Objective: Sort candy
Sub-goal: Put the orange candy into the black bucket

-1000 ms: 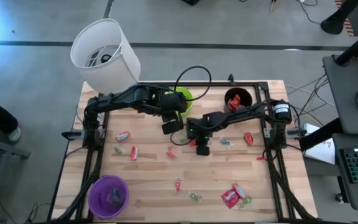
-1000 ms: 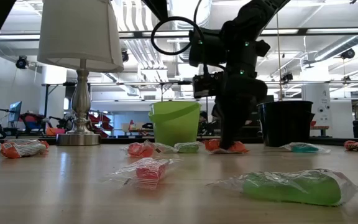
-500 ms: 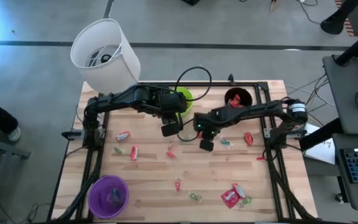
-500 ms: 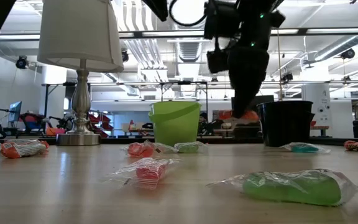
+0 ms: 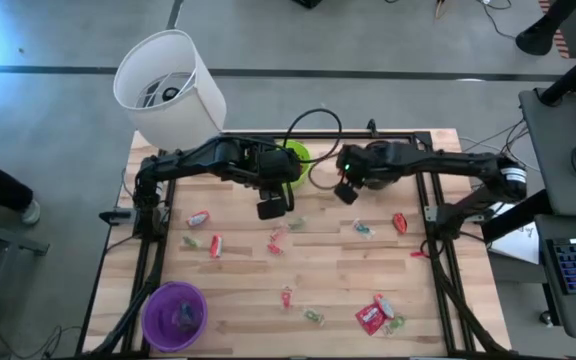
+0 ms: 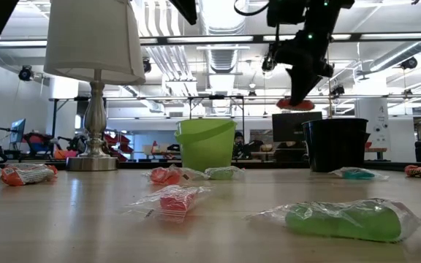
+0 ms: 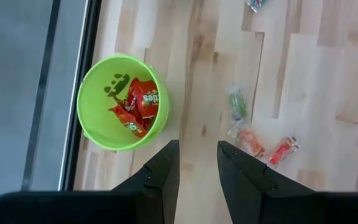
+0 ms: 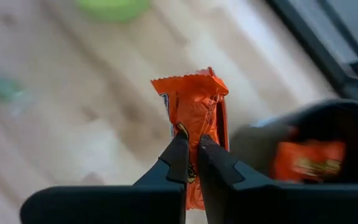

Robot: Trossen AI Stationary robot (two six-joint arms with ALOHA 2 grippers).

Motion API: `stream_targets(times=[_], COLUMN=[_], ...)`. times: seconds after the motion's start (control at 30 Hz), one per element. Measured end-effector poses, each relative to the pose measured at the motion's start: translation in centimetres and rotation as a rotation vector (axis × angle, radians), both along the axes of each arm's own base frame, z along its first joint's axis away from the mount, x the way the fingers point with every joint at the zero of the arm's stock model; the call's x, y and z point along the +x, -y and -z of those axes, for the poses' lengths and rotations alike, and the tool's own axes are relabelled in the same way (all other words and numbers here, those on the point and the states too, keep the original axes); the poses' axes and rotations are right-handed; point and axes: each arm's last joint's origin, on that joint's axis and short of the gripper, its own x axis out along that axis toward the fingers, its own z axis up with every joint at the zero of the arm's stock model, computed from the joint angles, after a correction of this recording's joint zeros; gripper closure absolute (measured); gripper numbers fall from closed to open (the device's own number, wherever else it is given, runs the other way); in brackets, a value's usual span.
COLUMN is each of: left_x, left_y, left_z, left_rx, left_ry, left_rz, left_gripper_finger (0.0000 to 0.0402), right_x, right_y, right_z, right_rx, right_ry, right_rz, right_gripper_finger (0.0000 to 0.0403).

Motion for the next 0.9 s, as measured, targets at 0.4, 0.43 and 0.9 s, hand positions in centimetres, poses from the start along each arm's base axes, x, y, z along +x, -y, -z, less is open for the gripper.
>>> stream_targets(times=[0.4,0.43,0.9], left_x=[0.0,0.0,0.0], left_y=[0.0,0.0,0.0], left_z=[0.0,0.0,0.0], left_rx=[0.021,0.020,0.013], left_ry=[-0.015,-0.015,-0.009], left_rz=[0.047,0.046,0.028], left_gripper_finger=[0.0311,0.0311,0.0311], right_x=[-5.0,-5.3,-6.0], right_y=[4.7,4.9,6.8], right_z=[-1.3,-1.2,-0.4], right_rx=[-0.048,-0.046,-0.074], right_ry=[-0.118,-0.128,-0.246], right_rz=[0.200,0.203,0.134], right_gripper_finger=[0.0390,0.0390,0.0287])
